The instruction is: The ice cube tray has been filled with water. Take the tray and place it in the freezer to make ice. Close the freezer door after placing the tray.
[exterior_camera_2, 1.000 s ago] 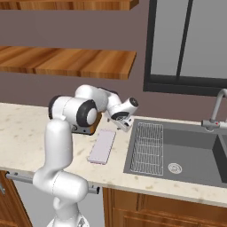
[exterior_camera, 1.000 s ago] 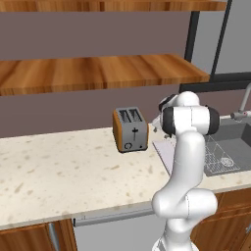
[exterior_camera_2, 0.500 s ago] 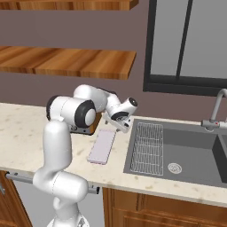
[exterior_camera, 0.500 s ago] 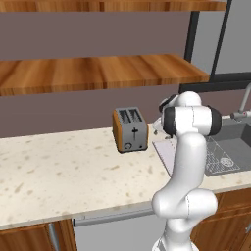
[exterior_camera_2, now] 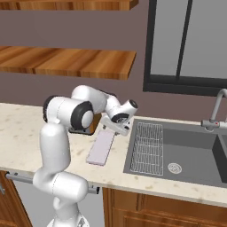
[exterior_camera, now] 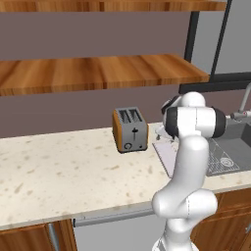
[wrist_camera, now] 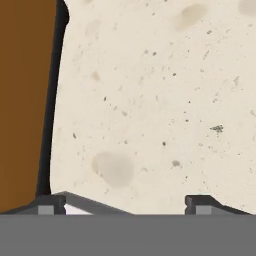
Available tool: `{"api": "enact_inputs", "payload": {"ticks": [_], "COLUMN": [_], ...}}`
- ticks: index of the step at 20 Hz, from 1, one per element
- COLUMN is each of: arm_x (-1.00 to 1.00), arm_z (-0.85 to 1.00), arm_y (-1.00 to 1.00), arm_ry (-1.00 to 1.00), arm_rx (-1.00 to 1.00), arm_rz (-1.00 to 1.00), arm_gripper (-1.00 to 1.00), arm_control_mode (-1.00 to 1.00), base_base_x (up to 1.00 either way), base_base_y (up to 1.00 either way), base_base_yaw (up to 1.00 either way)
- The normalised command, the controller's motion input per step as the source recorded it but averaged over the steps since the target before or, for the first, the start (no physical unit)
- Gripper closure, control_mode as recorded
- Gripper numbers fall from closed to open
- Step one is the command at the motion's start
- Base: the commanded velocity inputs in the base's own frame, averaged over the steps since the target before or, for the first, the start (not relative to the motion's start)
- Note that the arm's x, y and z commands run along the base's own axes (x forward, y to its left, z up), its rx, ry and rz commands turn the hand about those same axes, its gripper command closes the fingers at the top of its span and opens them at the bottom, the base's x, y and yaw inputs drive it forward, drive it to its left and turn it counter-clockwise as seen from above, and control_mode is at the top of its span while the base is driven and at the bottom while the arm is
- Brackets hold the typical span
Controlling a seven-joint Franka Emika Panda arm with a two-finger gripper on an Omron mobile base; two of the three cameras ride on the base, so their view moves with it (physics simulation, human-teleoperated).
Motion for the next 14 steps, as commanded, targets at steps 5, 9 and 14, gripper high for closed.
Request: {"api": "enact_inputs", "payload": {"ticks": [5, 9, 14], "arm_x": [-0.76, -0.74, -0.68], "arm_z": [-0.33, -0.3, -0.29], "arm_y": [0.0, 0.0, 0.0], "arm_ry": [0.0, 0.0, 0.0], "arm_rx": [0.0, 0.0, 0.0], "arm_rz": [0.15, 0.17, 0.2], "arm_gripper": [-1.0, -1.0, -1.0], "arm_control_mode": [-1.0, -1.0, -1.0], "base_base_x": [0.0, 0.0, 0.0], "base_base_y": [0.0, 0.0, 0.0], "base_base_yaw": [0.0, 0.0, 0.0]}}
